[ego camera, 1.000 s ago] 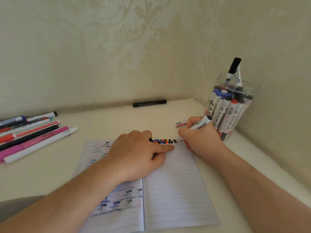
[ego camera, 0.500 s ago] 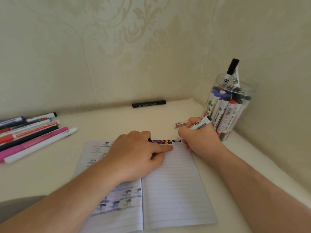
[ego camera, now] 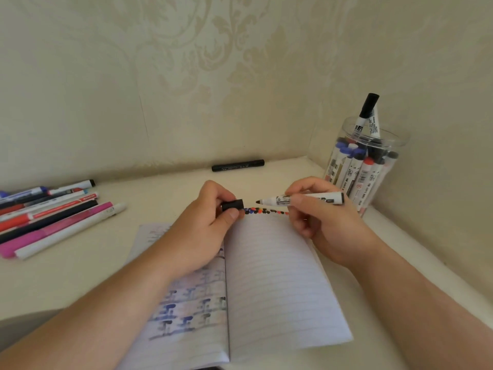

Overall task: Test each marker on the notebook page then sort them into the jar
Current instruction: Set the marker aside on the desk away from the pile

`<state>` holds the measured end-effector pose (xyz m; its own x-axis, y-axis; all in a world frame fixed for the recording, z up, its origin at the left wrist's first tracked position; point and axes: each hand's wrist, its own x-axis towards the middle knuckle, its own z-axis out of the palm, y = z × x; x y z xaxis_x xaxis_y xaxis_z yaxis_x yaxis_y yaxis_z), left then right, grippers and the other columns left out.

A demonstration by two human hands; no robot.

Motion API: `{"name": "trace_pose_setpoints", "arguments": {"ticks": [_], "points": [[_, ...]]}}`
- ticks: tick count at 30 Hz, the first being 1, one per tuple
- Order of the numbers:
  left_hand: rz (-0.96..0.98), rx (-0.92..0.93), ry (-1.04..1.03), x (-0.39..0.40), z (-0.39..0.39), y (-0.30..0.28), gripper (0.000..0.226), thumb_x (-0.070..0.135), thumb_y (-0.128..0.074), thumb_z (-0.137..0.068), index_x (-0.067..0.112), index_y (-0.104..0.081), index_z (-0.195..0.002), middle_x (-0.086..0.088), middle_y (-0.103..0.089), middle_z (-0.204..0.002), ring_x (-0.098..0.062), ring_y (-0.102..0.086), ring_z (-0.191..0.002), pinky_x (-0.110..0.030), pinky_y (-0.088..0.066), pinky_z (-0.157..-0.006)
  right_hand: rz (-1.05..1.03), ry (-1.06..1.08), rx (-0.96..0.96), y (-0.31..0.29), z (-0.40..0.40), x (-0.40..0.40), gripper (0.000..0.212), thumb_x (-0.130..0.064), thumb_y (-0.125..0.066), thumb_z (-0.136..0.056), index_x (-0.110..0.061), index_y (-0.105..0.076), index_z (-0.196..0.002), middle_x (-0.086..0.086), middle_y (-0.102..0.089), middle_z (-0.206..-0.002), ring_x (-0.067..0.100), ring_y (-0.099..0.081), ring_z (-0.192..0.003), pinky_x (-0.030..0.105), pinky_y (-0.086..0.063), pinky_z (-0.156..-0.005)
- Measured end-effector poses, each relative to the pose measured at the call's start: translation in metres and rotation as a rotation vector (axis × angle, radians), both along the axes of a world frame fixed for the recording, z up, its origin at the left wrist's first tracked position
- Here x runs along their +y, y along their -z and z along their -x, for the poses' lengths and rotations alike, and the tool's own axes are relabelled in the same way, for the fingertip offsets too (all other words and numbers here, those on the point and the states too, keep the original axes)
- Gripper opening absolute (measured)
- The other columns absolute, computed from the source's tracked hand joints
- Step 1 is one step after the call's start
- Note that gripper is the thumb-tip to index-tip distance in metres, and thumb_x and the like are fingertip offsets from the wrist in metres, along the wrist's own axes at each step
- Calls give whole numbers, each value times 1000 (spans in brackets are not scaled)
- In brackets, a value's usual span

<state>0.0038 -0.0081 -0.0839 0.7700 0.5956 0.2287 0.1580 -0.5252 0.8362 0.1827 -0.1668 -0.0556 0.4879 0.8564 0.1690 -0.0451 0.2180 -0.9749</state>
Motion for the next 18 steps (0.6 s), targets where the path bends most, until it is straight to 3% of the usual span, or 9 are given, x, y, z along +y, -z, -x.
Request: {"name": "trace_pose_setpoints", "arguments": {"ticks": [4,7,11,14,16,18], "points": [[88,-27,25,-2,0,-3,20,10,-53,-105,28,-45,-106,8,-75,-104,6,-68,-98,-16,-46,-88,73,-58,48,-1,-4,-3,30,-17,-53,-83,-10,-80,-93,20,-64,-74,30,-62,-72,46,-57,-69],[60,-17,41,-1,1,-2,22,10,-53,-105,31,-45,-103,15,-76,-99,4,-68,-99,-25,-49,-92,108,-53,19,-2,-4,-4,29,-16,-53,-83,-10,-78,-96,22,-65,-77,35,-62,-75,54,-58,-77],[20,5,86,1,2,-1,25,11,-53,-105,34,-44,-101,19,-76,-100,-3,-65,-96,-39,-51,-96,120,-42,29,-3,-1,-4,19,-16,-56,-84,-9,-69,-96,23,-68,-81,36,-61,-76,55,-58,-78],[-4,13,111,1,2,-2,30,11,-53,-105,39,-43,-99,19,-76,-100,-13,-65,-99,-47,-51,-95,134,-46,-12,-1,-1,-3,11,-14,-64,-89,-12,-73,-95,23,-72,-86,35,-63,-74,52,-59,-78],[-7,8,128,0,2,-3,29,15,-53,-105,42,-44,-100,17,-75,-100,-22,-63,-93,-53,-51,-90,138,-44,-69,1,1,-2,8,-12,-75,-92,-18,-80,-95,21,-75,-89,30,-62,-73,45,-59,-74],[1,-15,149,1,2,-3,18,27,-51,-102,44,-47,-104,15,-74,-98,-19,-60,-88,-52,-50,-89,139,4,-200,4,2,-1,13,-19,-78,-86,-27,-84,-95,10,-78,-88,23,-60,-72,33,-55,-67]]}}
